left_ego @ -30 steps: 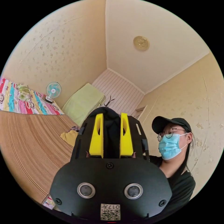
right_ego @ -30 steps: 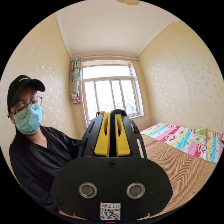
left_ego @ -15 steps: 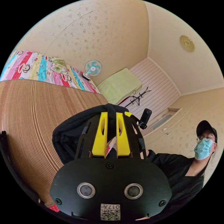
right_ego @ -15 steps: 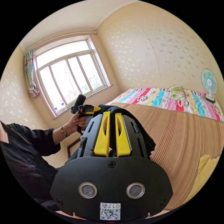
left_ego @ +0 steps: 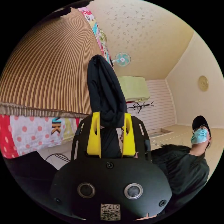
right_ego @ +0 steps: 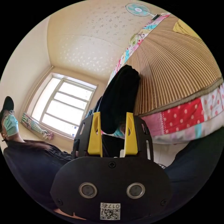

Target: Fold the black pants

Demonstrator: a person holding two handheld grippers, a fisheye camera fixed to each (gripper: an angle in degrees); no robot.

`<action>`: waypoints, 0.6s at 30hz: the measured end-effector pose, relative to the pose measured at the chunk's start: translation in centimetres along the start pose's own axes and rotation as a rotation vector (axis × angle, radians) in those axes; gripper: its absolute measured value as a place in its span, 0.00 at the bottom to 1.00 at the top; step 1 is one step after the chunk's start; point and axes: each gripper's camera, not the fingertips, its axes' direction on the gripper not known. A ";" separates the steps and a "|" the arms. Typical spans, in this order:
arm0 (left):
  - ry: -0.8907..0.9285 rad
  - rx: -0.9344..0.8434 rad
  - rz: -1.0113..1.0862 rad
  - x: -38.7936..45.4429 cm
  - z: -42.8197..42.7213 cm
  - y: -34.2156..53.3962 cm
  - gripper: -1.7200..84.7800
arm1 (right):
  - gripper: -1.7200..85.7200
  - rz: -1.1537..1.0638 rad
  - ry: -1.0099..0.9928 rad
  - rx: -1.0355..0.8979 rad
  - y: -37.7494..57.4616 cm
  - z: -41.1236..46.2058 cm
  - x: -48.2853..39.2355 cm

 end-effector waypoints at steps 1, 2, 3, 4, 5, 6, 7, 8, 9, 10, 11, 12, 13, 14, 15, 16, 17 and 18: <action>-0.018 -0.015 0.014 0.3 0.0 -1.4 0.22 | 0.23 0.012 0.013 -0.003 -3.0 0.6 -0.4; -0.043 -0.056 0.046 0.7 0.5 -4.1 0.23 | 0.26 0.021 0.014 -0.010 -6.0 1.7 -0.6; -0.063 -0.103 0.080 0.7 1.4 -6.9 0.24 | 0.28 0.030 0.017 -0.014 -7.4 2.5 -0.5; -0.077 -0.124 0.090 0.6 1.9 -8.1 0.25 | 0.30 0.065 0.008 -0.038 -10.0 4.5 -0.1; -0.110 -0.159 0.090 0.0 3.0 -10.3 0.26 | 0.32 0.102 -0.021 -0.094 -11.9 6.9 0.4; -0.136 -0.194 0.071 -0.9 4.2 -12.0 0.28 | 0.33 0.122 -0.027 -0.136 -12.7 8.3 0.6; -0.141 -0.218 0.053 -1.5 4.8 -12.6 0.29 | 0.34 0.164 -0.005 -0.246 -13.5 11.3 1.0; -0.113 -0.268 0.009 -2.9 6.3 -13.3 0.30 | 0.34 0.155 0.024 -0.274 -13.4 12.9 0.4; -0.036 -0.270 -0.022 -4.0 7.2 -13.1 0.30 | 0.34 0.136 0.053 -0.249 -13.2 12.9 -0.4; -0.004 -0.261 -0.042 -4.5 7.4 -12.8 0.30 | 0.34 0.099 0.088 -0.268 -12.7 13.4 -1.8; 0.035 -0.231 -0.087 -5.4 7.5 -11.7 0.29 | 0.34 0.050 0.117 -0.310 -12.0 13.7 -3.2; 0.053 -0.182 -0.124 -6.2 6.9 -10.0 0.27 | 0.34 0.036 0.130 -0.328 -11.6 13.7 -3.7; 0.063 -0.161 -0.134 -6.4 6.6 -9.1 0.26 | 0.34 0.025 0.125 -0.364 -10.8 13.4 -4.3; 0.082 -0.143 -0.138 -6.5 6.0 -7.1 0.25 | 0.33 0.027 0.094 -0.403 -9.9 12.9 -4.4; 0.091 -0.152 -0.145 -6.5 5.6 -5.0 0.23 | 0.32 0.032 0.075 -0.415 -9.5 12.4 -4.3; 0.097 -0.161 -0.149 -6.5 5.5 -3.8 0.23 | 0.31 0.052 0.031 -0.426 -8.6 11.3 -3.8; 0.111 -0.181 -0.158 -6.4 5.5 -1.6 0.22 | 0.29 0.084 -0.023 -0.426 -7.6 10.3 -3.0; 0.136 -0.210 -0.186 -6.6 5.7 0.6 0.22 | 0.28 0.106 -0.055 -0.418 -7.0 9.7 -2.5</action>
